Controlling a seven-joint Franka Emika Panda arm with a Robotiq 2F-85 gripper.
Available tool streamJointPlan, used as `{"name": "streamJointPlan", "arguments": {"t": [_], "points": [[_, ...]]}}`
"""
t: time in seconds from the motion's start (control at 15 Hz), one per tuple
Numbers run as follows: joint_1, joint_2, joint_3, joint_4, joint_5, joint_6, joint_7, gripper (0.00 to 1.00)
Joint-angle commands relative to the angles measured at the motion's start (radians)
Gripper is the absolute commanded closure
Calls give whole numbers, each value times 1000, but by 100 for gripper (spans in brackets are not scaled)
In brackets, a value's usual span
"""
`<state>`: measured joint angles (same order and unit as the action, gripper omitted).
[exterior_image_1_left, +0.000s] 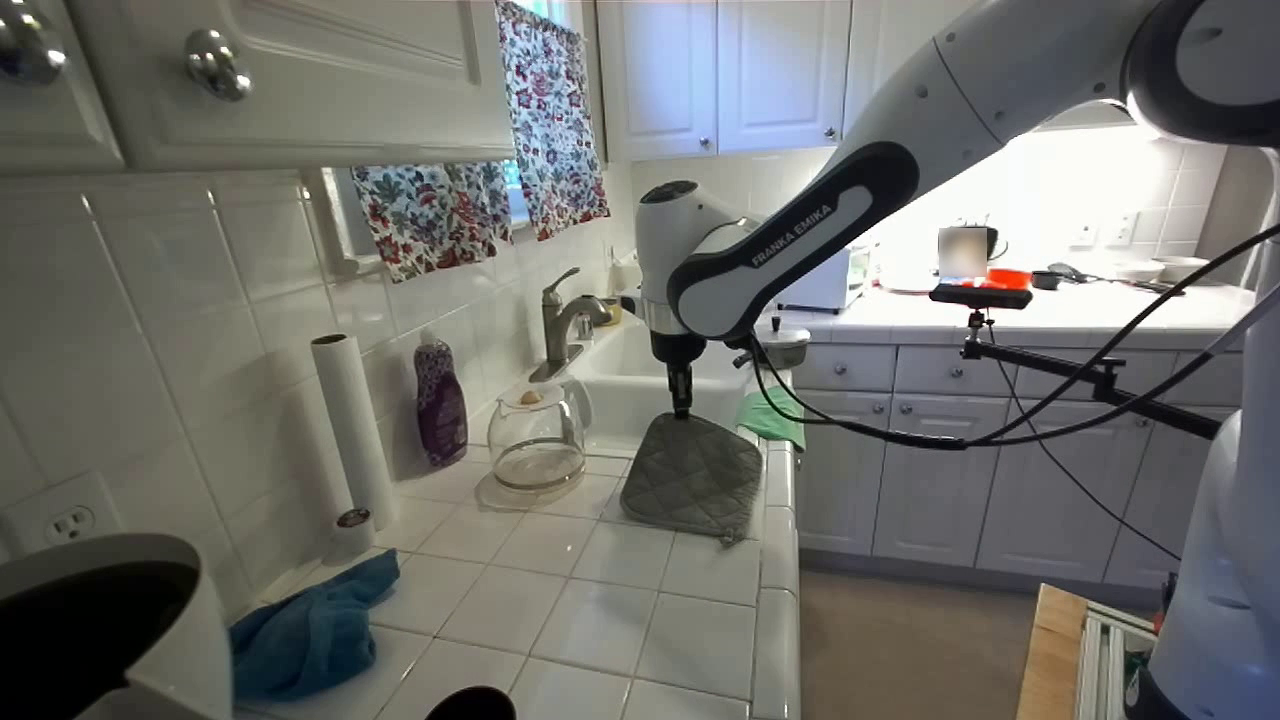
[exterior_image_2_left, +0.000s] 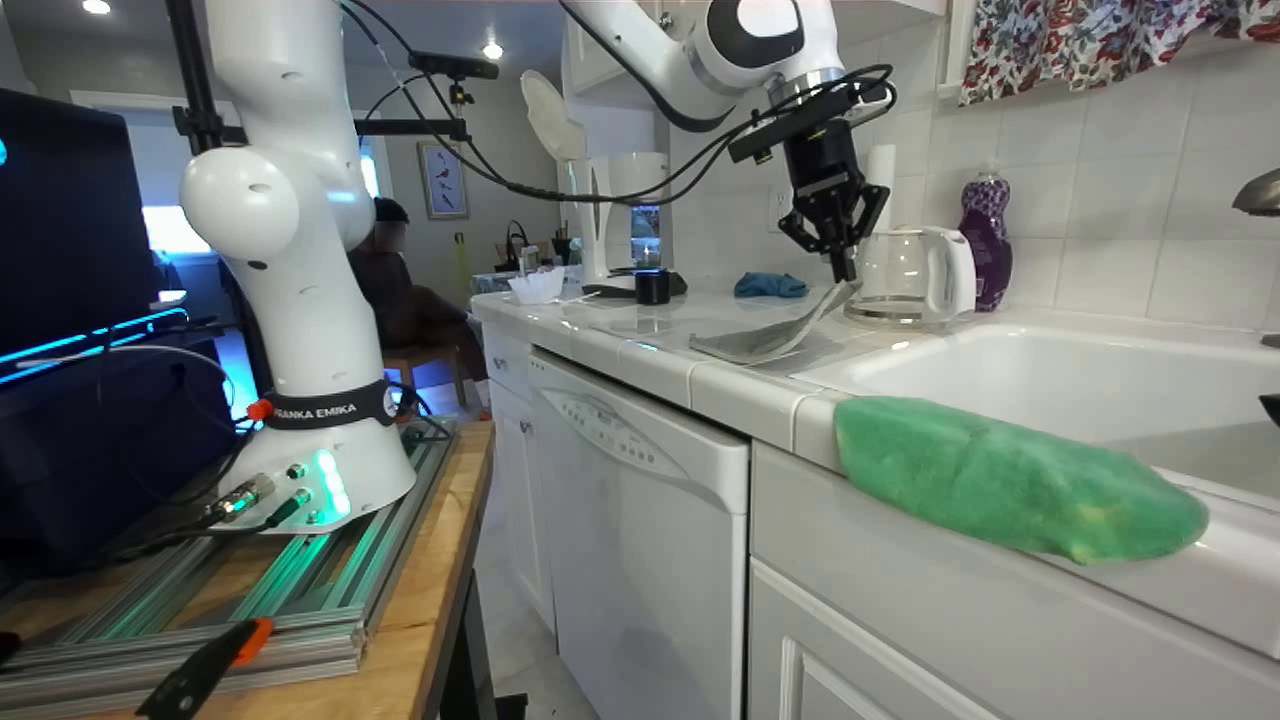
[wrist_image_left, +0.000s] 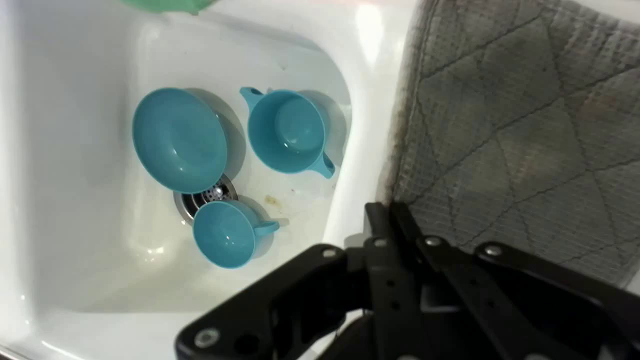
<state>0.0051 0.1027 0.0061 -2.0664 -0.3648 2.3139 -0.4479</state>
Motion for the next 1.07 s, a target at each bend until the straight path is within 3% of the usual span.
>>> {"name": "streamJointPlan", "arguments": {"t": [0.0,1.0], "points": [[-3,60,4,50,-22,35,-54,99],[12,162,-3,164,-25,42,63,99]]}}
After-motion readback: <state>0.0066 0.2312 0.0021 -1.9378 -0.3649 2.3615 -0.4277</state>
